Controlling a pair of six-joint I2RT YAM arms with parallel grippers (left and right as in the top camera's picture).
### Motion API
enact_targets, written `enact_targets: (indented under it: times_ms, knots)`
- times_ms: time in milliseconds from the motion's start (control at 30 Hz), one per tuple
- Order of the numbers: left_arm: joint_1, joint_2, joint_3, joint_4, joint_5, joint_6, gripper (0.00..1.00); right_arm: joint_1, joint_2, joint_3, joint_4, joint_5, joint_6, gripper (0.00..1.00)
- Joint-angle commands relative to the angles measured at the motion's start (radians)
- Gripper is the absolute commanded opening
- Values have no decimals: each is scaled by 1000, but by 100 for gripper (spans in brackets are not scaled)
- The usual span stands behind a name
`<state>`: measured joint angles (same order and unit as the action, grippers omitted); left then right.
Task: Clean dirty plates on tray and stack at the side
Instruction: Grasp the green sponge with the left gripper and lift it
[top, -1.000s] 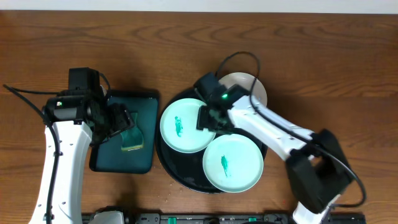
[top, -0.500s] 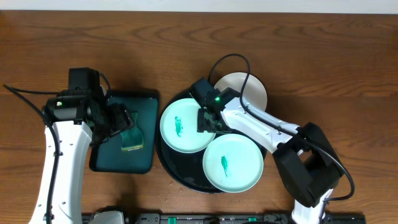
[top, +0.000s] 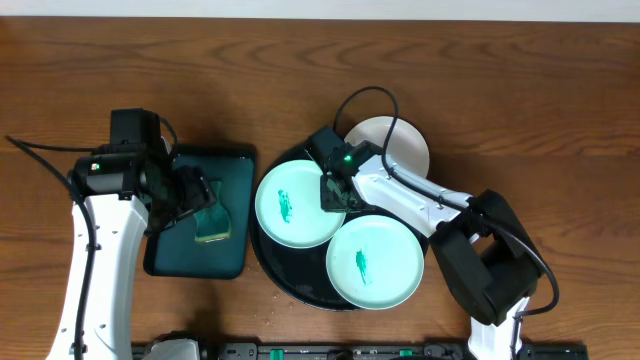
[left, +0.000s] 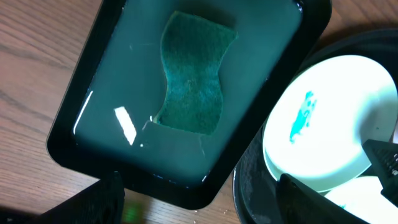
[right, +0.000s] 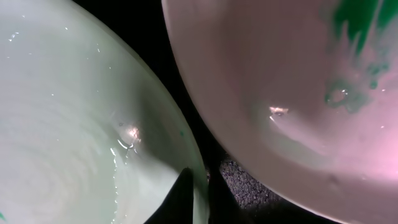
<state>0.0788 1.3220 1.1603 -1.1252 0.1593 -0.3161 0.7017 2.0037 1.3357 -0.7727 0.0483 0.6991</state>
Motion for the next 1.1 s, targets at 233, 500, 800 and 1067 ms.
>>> enact_targets:
  times_ms: [233,500,800,1067]
  knots:
    - [5,0,21,4,10,9,79,16,33,-4,19,-4,-9,1]
    - [5,49,19,24,-109,24,39,16,33,-4,11,-4,-43,1]
    - [5,288,19,94,-119,27,49,16,33,-4,10,-4,-55,1]
    - [5,454,19,149,-64,28,43,16,33,-4,13,-4,-61,1]
